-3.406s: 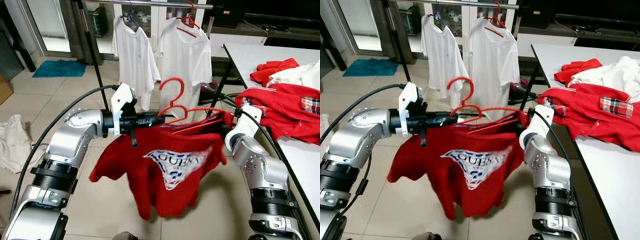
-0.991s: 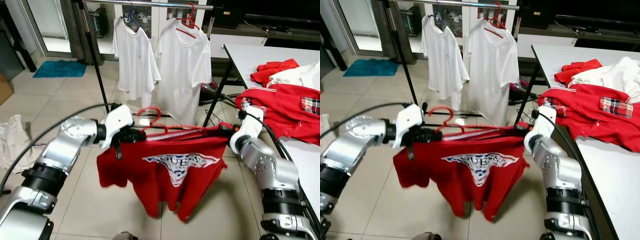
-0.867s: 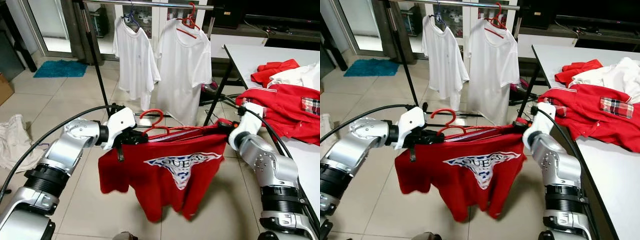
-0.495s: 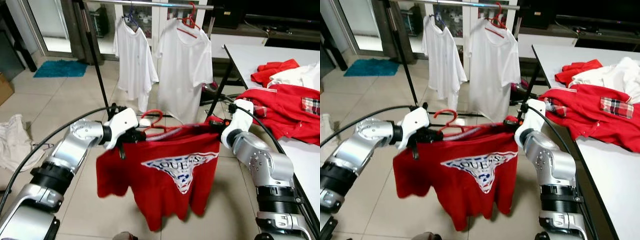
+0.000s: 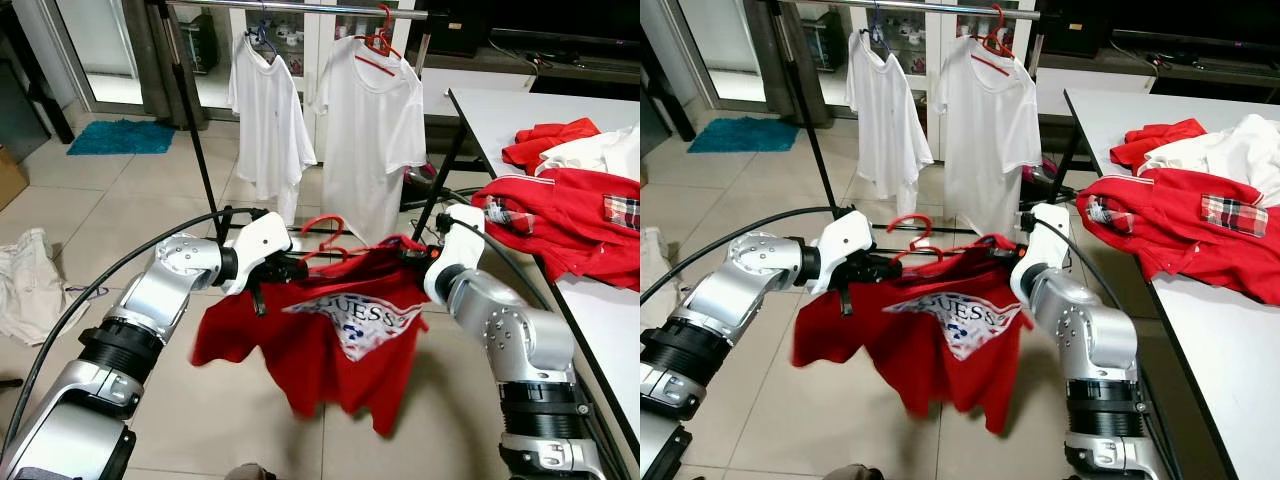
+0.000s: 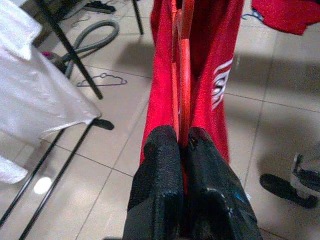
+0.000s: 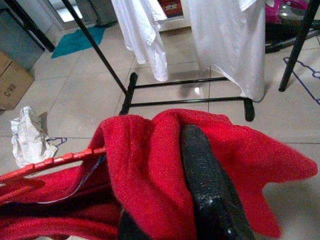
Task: Hang hanger
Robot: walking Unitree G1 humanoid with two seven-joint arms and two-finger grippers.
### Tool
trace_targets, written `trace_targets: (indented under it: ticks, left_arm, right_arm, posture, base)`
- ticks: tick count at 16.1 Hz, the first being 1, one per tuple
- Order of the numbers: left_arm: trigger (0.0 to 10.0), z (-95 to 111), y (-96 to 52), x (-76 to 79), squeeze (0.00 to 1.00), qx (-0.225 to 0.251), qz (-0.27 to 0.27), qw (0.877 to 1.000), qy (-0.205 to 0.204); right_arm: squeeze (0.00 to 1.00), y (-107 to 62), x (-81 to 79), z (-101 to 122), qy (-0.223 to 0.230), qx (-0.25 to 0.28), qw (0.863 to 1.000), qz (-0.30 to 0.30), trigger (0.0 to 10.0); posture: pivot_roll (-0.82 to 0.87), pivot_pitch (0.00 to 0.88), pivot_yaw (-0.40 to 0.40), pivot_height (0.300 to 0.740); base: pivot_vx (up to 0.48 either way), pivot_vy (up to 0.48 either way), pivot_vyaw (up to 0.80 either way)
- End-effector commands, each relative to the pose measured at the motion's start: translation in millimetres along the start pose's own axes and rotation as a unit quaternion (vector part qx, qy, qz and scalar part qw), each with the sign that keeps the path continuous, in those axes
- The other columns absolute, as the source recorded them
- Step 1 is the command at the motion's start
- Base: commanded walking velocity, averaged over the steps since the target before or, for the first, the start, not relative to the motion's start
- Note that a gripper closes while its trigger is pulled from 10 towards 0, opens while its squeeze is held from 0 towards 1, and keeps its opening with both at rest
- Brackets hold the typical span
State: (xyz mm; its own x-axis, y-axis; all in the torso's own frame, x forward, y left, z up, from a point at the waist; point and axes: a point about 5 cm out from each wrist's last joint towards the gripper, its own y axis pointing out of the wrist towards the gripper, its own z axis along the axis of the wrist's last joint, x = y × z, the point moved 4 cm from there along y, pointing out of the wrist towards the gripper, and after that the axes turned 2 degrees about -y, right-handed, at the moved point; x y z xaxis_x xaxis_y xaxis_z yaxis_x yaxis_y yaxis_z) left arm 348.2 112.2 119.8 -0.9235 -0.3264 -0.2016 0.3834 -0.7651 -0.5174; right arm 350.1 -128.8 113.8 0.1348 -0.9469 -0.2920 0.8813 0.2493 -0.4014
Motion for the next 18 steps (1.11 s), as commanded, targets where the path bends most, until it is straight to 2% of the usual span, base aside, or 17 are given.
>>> trace_targets:
  ticks: [1, 7, 10, 11, 12, 13, 16, 18]
  left_arm:
    - [0.0, 4.2, 1.6, 2.0, 0.00, 0.005, -0.007, 1.000, 0.008]
    - [0.0, 3.8, 0.2, -4.5, 0.00, 0.004, 0.005, 1.000, 0.001]
    - [0.0, 12.4, 0.6, -8.4, 0.00, 0.031, 0.012, 0.999, -0.016]
    - [0.0, 15.5, 0.8, -7.3, 0.00, 0.040, 0.006, 0.999, -0.019]
    - [0.0, 21.6, 1.4, -6.3, 0.00, 0.055, 0.001, 0.998, -0.022]
    - [0.0, 22.5, 1.1, -8.1, 0.00, 0.056, 0.005, 0.998, -0.021]
    - [0.0, 24.3, -2.2, -16.3, 0.00, 0.063, 0.025, 0.997, -0.024]
    - [0.0, 27.3, -3.6, -16.0, 0.00, 0.073, 0.019, 0.997, -0.030]
  right_arm:
    - [0.00, -3.3, -5.4, 7.3, -0.002, 0.011, 1.000, 0.007, 0.0]
    - [0.00, -5.0, -15.9, 9.0, -0.009, 0.014, 0.999, 0.031, 0.0]
    - [0.00, -6.2, -28.7, -1.7, -0.032, -0.009, 0.997, 0.067, 0.1]
    - [0.00, -6.2, -31.5, -4.1, -0.053, -0.012, 0.996, 0.073, 8.4]
    - [0.00, -6.3, -37.3, -7.0, -0.076, -0.010, 0.992, 0.096, 10.0]
    - [1.00, -6.7, -39.2, -6.5, -0.074, -0.008, 0.992, 0.105, 10.0]
    - [1.00, -11.3, -44.4, -7.1, -0.099, -0.007, 0.986, 0.132, 10.0]
    - [1.00, -13.0, -45.7, -9.6, -0.105, -0.012, 0.984, 0.143, 10.0]
  posture:
    - [0.02, 0.000, -0.001, 0.740]
    - [0.02, 0.000, -0.002, 0.740]
    - [0.02, 0.000, -0.002, 0.740]
    - [0.02, 0.000, -0.002, 0.740]
    - [0.01, 0.000, -0.003, 0.740]
    - [0.02, 0.000, -0.003, 0.740]
    - [0.01, 0.000, 0.000, 0.740]
    - [0.01, 0.000, 0.001, 0.740]
  base:
    - [0.000, 0.000, 0.00]
    - [0.000, 0.000, 0.00]
    - [0.000, 0.000, 0.00]
    - [0.000, 0.000, 0.00]
    - [0.000, 0.000, 0.00]
    - [0.000, 0.000, 0.00]
    - [0.000, 0.000, 0.00]
    - [0.000, 0.000, 0.00]
